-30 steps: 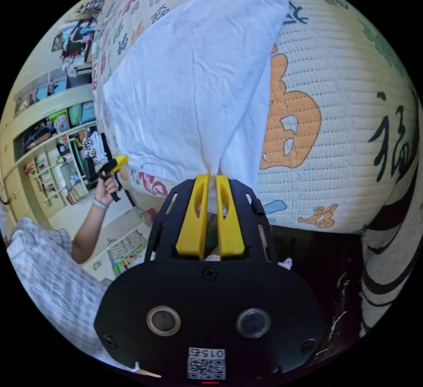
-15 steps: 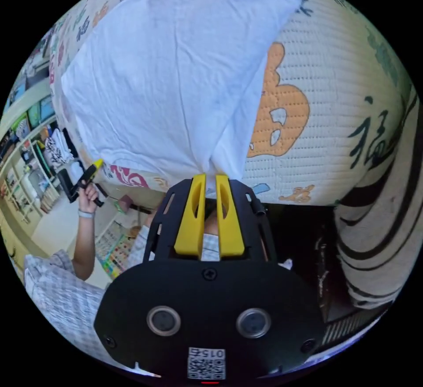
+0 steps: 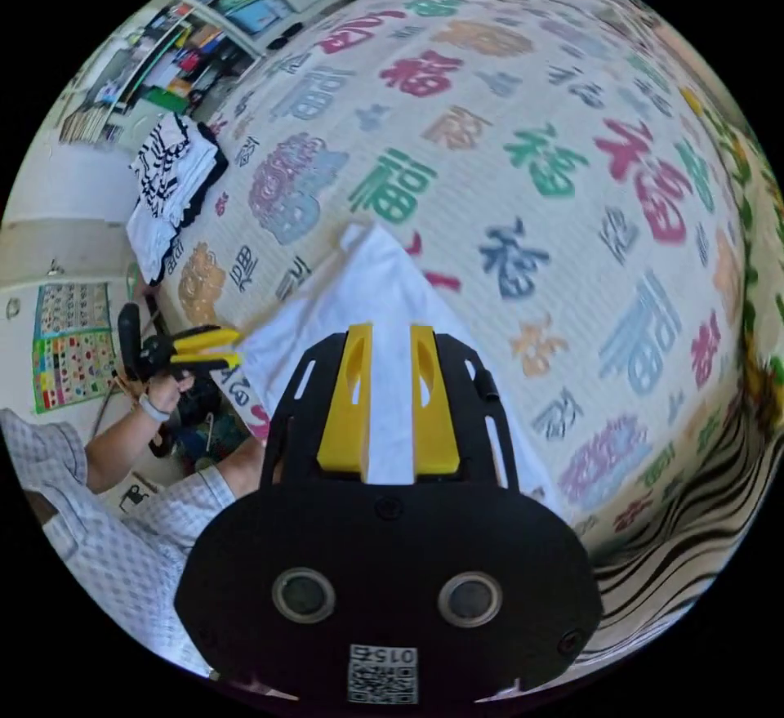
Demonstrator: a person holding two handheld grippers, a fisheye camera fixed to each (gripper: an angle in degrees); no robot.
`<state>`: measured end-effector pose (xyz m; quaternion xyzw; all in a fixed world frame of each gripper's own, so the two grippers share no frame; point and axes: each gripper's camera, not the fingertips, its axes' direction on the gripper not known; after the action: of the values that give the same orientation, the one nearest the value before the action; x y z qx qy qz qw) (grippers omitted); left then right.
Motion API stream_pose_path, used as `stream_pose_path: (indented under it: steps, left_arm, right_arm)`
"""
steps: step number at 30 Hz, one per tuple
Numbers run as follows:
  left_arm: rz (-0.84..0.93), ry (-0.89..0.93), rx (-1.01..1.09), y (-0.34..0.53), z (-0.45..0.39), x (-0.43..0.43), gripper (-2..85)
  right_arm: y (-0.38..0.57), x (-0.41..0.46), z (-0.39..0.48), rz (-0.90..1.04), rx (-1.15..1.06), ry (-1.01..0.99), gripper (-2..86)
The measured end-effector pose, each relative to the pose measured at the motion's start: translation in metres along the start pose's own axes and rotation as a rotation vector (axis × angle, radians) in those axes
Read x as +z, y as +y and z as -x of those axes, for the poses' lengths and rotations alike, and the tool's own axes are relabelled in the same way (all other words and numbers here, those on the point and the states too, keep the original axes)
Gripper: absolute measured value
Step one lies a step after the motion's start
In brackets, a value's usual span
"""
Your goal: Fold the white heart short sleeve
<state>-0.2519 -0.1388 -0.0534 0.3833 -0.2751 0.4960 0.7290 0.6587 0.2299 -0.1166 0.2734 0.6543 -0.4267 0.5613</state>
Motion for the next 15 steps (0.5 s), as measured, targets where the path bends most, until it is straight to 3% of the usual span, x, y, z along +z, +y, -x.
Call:
stream_pose_path:
  steps: [5,11,15]
  left_arm:
    - [-0.04,0.026,-0.052,0.025,0.004,0.018,9.1]
    - [0.001,0.122,-0.133,0.045,0.018,0.035,0.3]
    - [-0.016,0.239,-0.201,0.057,0.033,0.041,-0.7]
  right_arm:
    - [-0.137,0.046,0.072,0.136,-0.187,0.112,9.4]
    - [-0.197,0.095,0.113,0.426,-0.322,0.258,4.7]
    - [-0.212,0.093,0.123,0.438,-0.361,0.34,1.2]
